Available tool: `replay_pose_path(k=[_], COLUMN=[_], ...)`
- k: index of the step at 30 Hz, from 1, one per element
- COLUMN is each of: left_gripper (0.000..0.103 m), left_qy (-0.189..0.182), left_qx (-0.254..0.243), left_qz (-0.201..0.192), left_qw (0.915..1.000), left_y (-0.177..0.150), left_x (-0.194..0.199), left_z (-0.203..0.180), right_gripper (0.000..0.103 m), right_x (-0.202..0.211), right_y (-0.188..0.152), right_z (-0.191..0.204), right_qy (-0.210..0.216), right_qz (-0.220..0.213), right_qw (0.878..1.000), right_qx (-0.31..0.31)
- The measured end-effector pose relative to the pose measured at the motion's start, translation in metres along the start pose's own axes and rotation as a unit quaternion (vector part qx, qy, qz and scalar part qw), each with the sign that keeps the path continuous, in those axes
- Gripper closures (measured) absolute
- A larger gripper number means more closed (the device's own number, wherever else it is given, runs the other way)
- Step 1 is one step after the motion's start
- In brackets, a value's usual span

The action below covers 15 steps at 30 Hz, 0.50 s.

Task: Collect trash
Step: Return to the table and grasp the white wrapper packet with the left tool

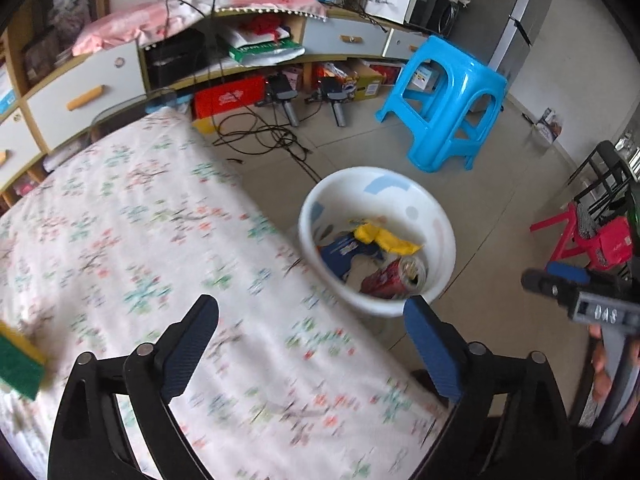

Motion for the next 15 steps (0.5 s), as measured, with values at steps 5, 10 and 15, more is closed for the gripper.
replay_pose_path(k=[5, 10, 15], left_gripper=[0.005, 0.003, 0.0], left_qy=[0.016, 0.028, 0.033], left_qx=[0.006, 0.017, 0.041], left_qz=[-0.002, -0.007, -0.012], left_qw=[0.9999, 0.9994, 0.9985], left_y=[-0.027, -0.054, -0.087], left_x=[0.033, 0.06, 0.084], left_z=[0.031, 0.06, 0.095], right_gripper=[0.018, 0.018, 0.018], right_x=[0.007, 0.015, 0.02], right_y=[-0.009, -0.022, -0.033], right_z=[0.022, 0.046, 0.069], right_qy=[0.011, 0.03, 0.048], right_qz=[0.0, 0.002, 0.003], right_qw=[1.0, 0.999, 0.998], right_qx=[0.015, 0.027, 0.039])
Point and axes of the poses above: each gripper's, at about its wrist camera, not at the fingertips, and x roughly against the way its jaws point, z to its left, y to its top, the point moved 7 cm from there along -x, roughly the way its jaws point, and after that the axes turned 2 degrees about -x, right-handed, at the moved point
